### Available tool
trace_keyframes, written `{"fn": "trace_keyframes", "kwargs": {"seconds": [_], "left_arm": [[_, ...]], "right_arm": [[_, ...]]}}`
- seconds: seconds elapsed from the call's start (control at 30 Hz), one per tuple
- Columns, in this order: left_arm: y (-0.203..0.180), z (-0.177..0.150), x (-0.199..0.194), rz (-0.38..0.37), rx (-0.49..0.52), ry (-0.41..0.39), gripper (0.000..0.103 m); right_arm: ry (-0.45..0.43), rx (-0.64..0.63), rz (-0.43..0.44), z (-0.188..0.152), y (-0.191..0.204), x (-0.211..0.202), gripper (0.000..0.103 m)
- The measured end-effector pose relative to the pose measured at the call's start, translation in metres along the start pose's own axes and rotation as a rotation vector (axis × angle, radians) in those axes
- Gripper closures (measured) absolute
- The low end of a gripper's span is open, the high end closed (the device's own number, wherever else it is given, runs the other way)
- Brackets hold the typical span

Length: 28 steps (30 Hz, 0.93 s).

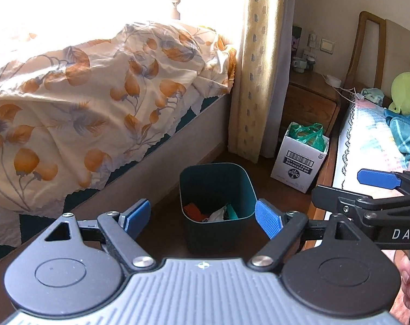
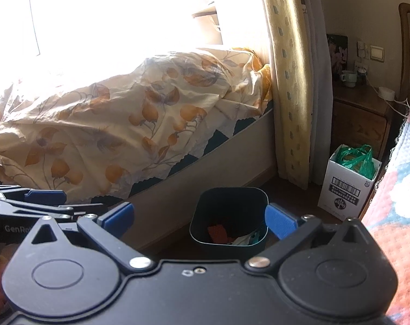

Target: Collect trash

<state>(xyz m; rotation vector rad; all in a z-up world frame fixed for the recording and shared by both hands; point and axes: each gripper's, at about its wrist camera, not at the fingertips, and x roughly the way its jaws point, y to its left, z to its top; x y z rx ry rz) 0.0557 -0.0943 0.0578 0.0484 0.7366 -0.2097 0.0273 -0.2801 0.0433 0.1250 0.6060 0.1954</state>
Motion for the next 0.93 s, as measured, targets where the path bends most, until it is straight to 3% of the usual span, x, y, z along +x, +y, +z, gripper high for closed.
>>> {"fn": "trace_keyframes", "kwargs": {"seconds": [0.93], "left_arm": [[0.007,-0.008,-0.021,-0.045,-0.035,-0.023,0.018]], "right_arm": [[0.004,-0.022,-0.024,-0.007,0.009,-0.008,0.000]]}}
